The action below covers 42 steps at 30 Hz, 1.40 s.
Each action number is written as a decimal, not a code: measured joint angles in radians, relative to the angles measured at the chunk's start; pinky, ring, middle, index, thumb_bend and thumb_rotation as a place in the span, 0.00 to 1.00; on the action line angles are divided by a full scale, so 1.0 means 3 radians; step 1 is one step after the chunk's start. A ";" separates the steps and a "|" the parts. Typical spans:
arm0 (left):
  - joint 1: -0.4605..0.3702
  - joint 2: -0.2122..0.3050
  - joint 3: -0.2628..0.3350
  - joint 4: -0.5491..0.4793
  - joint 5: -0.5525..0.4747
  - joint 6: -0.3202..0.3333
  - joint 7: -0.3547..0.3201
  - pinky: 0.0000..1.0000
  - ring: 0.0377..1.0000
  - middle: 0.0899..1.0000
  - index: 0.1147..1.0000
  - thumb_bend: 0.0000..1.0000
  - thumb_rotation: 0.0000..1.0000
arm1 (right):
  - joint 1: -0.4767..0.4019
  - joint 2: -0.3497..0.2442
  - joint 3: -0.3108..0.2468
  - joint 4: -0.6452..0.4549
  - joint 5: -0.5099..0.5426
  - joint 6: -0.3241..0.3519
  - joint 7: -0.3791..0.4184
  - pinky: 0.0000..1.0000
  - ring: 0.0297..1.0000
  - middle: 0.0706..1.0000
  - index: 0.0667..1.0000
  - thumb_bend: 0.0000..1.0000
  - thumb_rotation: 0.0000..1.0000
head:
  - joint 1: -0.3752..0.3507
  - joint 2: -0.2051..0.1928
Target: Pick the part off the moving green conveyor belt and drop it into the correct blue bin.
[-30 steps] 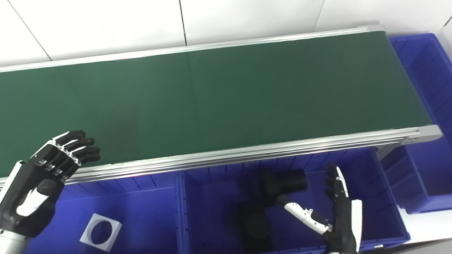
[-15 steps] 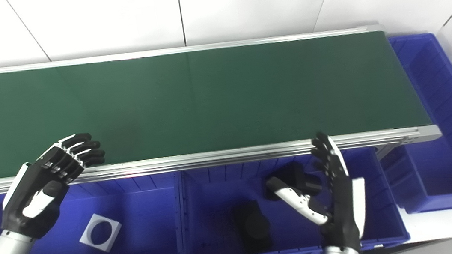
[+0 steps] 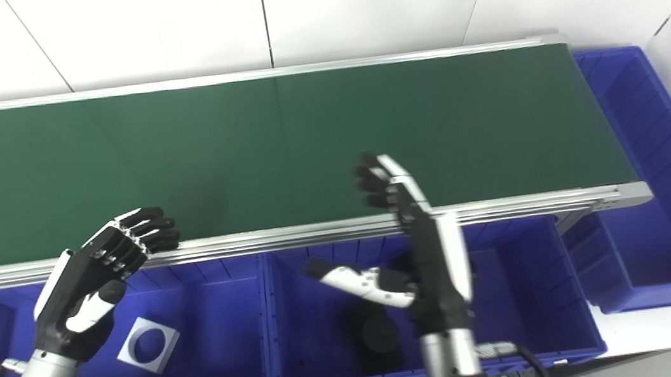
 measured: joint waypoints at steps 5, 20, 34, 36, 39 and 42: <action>0.0062 -0.0057 -0.0053 0.0006 0.0025 -0.0067 0.0017 0.74 0.72 0.73 0.74 0.88 0.55 | -0.0244 -0.0105 0.0088 0.0236 0.0067 0.0000 0.0074 0.75 0.79 0.81 0.85 0.75 0.37 | 0.0219 -0.0122; 0.0136 -0.0194 -0.0165 0.0150 0.0125 -0.0281 0.0113 0.75 0.77 0.80 0.78 0.91 0.53 | -0.0754 -0.0344 0.0025 0.0866 0.0502 0.0003 0.0203 0.68 0.73 0.76 0.82 0.66 0.57 | 0.0619 -0.0358; 0.0146 -0.0309 -0.0215 0.0328 0.0203 -0.0490 0.0162 0.78 0.82 0.84 0.84 0.89 0.50 | -0.0630 -0.0450 -0.0050 0.1196 0.0777 -0.0363 0.0191 0.66 0.73 0.78 0.83 0.61 0.56 | 0.0711 -0.0389; 0.0145 -0.0329 -0.0217 0.0328 0.0214 -0.0495 0.0183 0.78 0.82 0.84 0.84 0.89 0.50 | -0.0612 -0.0456 -0.0059 0.1226 0.0778 -0.0407 0.0189 0.66 0.73 0.78 0.83 0.61 0.57 | 0.0711 -0.0373; 0.0146 -0.0351 -0.0218 0.0328 0.0217 -0.0495 0.0204 0.78 0.82 0.85 0.85 0.89 0.51 | -0.0580 -0.0456 -0.0063 0.1232 0.0778 -0.0478 0.0187 0.67 0.74 0.79 0.84 0.61 0.58 | 0.0711 -0.0353; 0.0145 -0.0350 -0.0218 0.0328 0.0228 -0.0500 0.0207 0.78 0.82 0.85 0.85 0.88 0.52 | -0.0555 -0.0456 -0.0073 0.1232 0.0776 -0.0519 0.0187 0.68 0.75 0.79 0.85 0.62 0.58 | 0.0706 -0.0338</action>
